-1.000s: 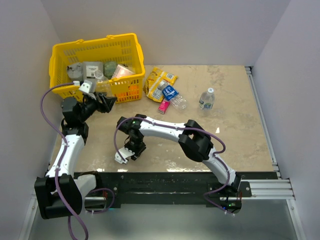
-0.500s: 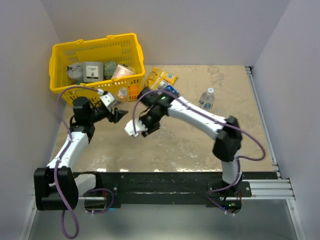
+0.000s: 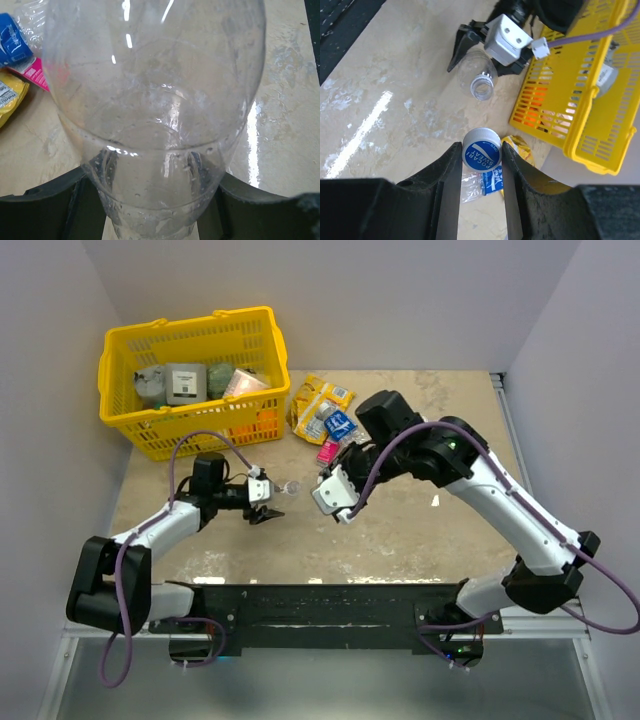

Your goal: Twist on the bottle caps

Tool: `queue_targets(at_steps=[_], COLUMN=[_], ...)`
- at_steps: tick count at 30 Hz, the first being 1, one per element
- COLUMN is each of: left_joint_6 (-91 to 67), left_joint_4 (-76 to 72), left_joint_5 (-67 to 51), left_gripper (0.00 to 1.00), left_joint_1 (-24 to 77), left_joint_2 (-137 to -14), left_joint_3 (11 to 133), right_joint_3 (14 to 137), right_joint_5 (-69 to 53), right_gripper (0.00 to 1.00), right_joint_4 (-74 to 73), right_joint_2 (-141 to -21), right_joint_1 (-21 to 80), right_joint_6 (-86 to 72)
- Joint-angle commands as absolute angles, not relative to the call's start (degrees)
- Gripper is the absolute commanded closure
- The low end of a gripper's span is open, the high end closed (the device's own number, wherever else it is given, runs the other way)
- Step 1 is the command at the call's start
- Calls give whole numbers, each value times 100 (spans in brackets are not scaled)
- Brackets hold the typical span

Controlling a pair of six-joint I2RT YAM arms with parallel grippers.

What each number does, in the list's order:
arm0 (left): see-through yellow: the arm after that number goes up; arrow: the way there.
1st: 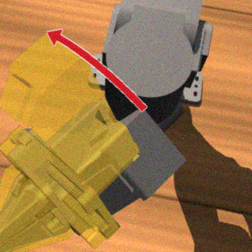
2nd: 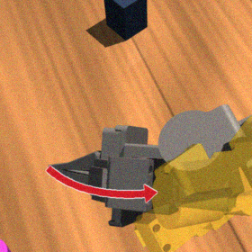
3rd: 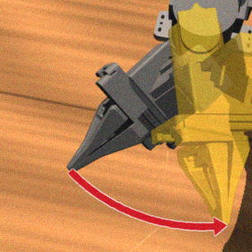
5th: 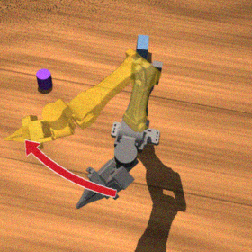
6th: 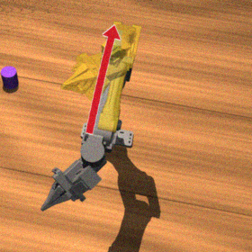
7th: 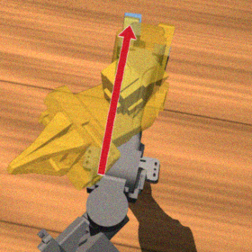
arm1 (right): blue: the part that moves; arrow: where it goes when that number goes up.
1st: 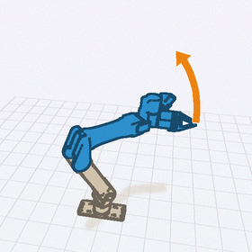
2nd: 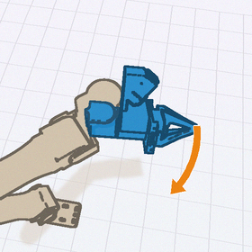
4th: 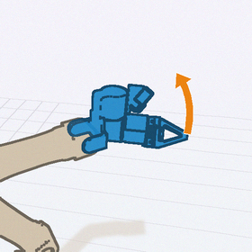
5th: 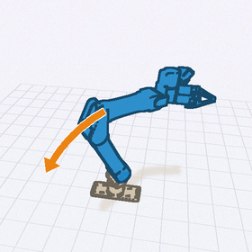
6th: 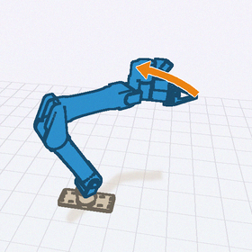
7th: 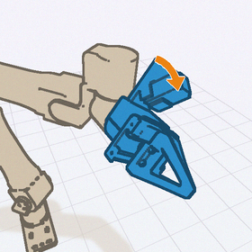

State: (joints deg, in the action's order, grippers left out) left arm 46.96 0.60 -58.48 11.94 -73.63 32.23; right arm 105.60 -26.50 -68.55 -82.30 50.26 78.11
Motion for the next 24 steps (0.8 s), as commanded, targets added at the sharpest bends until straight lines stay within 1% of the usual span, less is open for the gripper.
queue_targets(at_steps=[1,5,12,15,24], left_joint_6=[5167,5352,5528,5537,5485], left_joint_4=[-440,-247,-105,-97,-53], left_joint_5=[-5994,-5977,-5915,-5924,-5985], left_gripper=[100,100,100,100,100], left_joint_1=[1441,1564,1644,1644,1644], left_joint_2=[-7392,-7392,-7383,-7392,-7400], left_joint_3=[3383,3542,3726,3797,3911], right_joint_3=[10432,10757,10881,10793,10424], right_joint_5=[-2601,-2663,-2681,-2611,-2250], right_gripper=[88,87,87,87,86], right_joint_4=[-6987,-7101,-7435,-7348,-6390], right_joint_2=[-8613,-9034,-9229,-9255,-9194], right_joint_1=[5220,5256,5273,5352,5493], right_joint_6=[8428,8674,8983,8947,8455])
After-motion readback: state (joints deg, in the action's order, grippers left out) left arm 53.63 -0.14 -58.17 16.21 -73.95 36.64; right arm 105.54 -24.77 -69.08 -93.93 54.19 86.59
